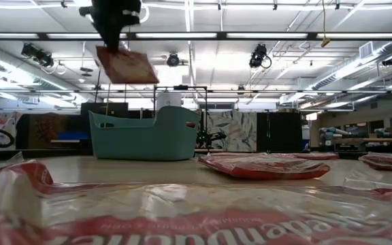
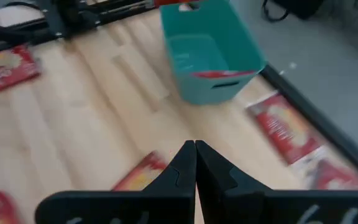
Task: Sort popcorn bags into baskets
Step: Put the popcorn bag into the green bin
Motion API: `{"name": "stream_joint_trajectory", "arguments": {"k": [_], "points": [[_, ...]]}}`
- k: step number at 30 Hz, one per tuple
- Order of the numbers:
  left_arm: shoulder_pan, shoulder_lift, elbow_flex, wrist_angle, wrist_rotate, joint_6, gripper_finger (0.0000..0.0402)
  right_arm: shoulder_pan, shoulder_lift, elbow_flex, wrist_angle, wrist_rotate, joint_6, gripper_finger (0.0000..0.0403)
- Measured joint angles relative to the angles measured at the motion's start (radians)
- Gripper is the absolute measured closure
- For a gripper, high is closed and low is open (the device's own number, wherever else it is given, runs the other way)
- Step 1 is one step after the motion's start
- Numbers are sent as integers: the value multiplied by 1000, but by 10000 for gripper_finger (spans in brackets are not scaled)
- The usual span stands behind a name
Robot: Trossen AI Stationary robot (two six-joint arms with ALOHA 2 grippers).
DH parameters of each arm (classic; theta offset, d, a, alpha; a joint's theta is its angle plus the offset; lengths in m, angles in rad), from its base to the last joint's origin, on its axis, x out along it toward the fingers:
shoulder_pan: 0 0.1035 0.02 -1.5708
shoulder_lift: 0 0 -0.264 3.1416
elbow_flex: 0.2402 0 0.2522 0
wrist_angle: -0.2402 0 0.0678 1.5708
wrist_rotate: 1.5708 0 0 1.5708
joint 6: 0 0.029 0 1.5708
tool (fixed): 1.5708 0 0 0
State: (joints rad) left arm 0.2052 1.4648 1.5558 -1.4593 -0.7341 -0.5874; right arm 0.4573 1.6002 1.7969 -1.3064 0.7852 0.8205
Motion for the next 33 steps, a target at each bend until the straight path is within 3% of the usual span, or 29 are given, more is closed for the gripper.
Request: {"name": "stream_joint_trajectory", "arguments": {"k": [7, 17, 22, 33], "points": [[210, 60, -133, 230, 31, 56, 388, -193, -133, 0, 2, -76, -327, 396], [263, 280, -165, 229, 31, 69, 389, -436, -289, 0, 10, -217, -598, 395], [247, 353, -165, 150, 38, 60, 389, -496, -324, 0, 10, -274, -646, 395], [260, 357, -165, 13, -20, -5, 381, -537, -327, -39, 12, -301, -686, 395]]}}
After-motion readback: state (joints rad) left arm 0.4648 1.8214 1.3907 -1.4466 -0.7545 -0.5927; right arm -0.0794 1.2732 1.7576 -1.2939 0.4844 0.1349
